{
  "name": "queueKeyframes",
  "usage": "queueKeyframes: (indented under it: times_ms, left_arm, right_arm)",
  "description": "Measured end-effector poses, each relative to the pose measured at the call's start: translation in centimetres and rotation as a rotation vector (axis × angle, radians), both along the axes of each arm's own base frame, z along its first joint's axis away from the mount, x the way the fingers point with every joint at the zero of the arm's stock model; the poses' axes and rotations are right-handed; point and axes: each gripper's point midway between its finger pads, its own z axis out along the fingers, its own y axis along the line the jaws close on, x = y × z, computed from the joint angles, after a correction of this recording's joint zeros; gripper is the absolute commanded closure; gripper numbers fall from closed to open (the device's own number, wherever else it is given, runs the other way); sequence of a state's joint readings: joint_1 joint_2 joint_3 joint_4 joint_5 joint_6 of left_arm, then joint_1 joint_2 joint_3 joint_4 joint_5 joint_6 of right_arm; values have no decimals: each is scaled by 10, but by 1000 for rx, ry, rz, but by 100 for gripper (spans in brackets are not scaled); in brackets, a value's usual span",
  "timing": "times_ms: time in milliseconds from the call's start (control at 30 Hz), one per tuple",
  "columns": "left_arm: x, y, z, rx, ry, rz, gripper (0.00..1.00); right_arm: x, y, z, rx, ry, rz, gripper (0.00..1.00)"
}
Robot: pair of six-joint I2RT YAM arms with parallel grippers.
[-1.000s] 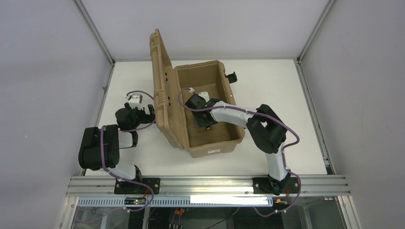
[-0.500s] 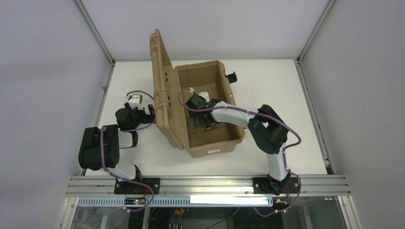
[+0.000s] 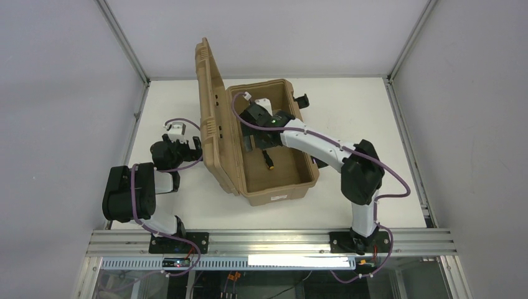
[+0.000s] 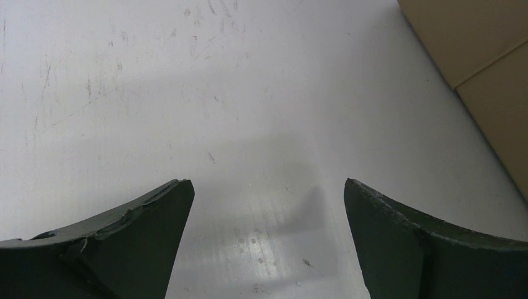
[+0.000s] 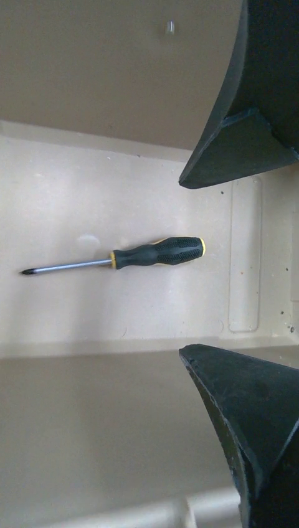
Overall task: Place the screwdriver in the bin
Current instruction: Place the screwdriver in the bin, then reset both arms
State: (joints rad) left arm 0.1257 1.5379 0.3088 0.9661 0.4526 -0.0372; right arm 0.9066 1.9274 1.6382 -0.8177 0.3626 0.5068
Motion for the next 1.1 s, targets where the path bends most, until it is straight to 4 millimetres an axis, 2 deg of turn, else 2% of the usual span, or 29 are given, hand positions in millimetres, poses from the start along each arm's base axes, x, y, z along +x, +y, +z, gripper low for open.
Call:
queueKeyframes:
  times_ms: [133, 467, 500, 767, 900, 1100]
  left_arm:
    - [0, 0, 0, 0, 0, 0, 1]
    - [0, 0, 0, 0, 0, 0, 1]
    - [0, 0, 0, 0, 0, 0, 1]
    - [0, 0, 0, 0, 0, 0, 1]
    - [0, 0, 0, 0, 0, 0, 1]
    - [0, 0, 0, 0, 0, 0, 1]
  right_arm:
    - [10, 5, 49, 40, -70, 6, 1]
    - [19, 2, 120, 50, -160, 36, 1]
    - [20, 2, 137, 61, -183, 40, 1]
    - [25, -2, 205, 126, -287, 60, 1]
    - [28, -9, 218, 125, -310, 65, 1]
    - [44, -38, 212, 73, -289, 28, 2]
